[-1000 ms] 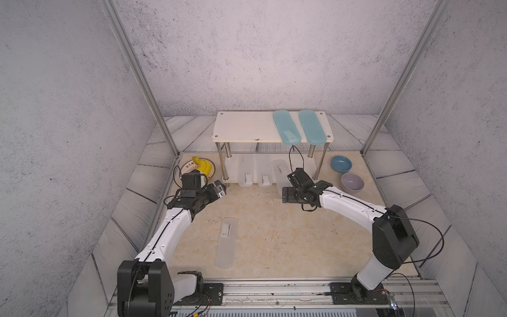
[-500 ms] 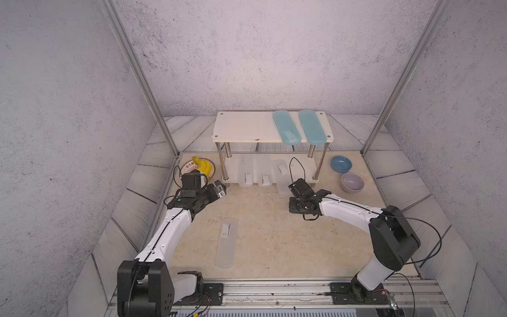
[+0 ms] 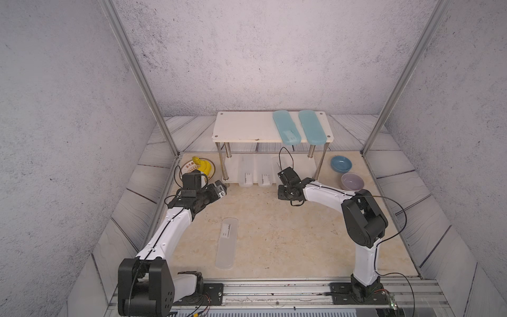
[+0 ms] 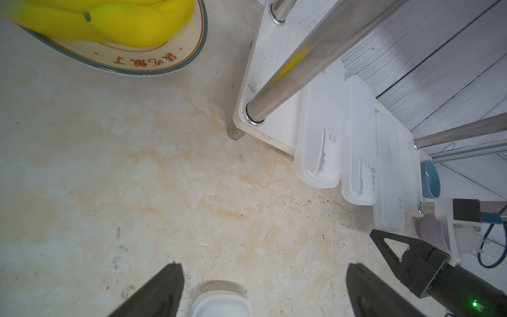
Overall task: Place the pencil cases on the shelf according to color
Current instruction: Place the pencil case on the shelf.
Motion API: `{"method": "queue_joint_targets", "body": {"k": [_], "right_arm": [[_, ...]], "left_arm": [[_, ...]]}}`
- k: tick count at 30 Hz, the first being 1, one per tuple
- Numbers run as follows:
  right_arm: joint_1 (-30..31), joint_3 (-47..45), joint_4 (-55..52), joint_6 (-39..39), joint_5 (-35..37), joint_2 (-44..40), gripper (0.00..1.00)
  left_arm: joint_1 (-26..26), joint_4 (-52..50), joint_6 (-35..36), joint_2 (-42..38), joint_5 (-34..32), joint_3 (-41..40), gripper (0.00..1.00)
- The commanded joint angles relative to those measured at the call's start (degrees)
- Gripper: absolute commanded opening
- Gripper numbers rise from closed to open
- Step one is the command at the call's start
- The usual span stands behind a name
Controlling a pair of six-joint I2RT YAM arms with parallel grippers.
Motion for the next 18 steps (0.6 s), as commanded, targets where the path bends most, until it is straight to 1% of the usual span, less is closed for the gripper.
{"method": "queue_joint_targets", "body": {"k": [1, 7, 11, 13, 15, 17, 18], "right_arm": [[-0.6, 2.9, -1.4, -1.6, 1.6, 1.5, 0.24], [-0.7, 6.2, -2.7, -2.3, 1.0, 3.1, 0.24], [-0.7, 4.4, -3.0, -2.4, 0.2, 1.1, 0.29], [-0.6, 2.7, -3.0, -2.2, -1.0, -0.6, 0.39], [-0.3, 1.0, -4.1, -1.7, -2.5, -2.6, 0.65], [0.4, -1.5, -4.5, -0.2, -2.5, -5.1, 0.75], [0.8, -3.2, -4.1, 0.5, -2.1, -6.5, 0.78]], "left_arm": [[-0.3, 0.1, 0.2, 1.1, 0.8, 0.8, 0.99], [-0.4, -0.1, -0.1, 2.0, 1.2, 1.0, 0.99], [-0.5, -0.5, 0.1, 1.6, 0.8, 1.0, 0.99], [-0.7, -0.7, 0.2, 1.3, 0.4, 0.9, 0.99], [-1.1, -0.6, 0.2, 1.3, -0.3, 0.8, 0.99], [-1.5, -0.7, 0.5, 1.7, -0.9, 0.9, 0.99], [-1.7, -1.2, 0.9, 1.9, -1.2, 1.1, 0.99]]}}
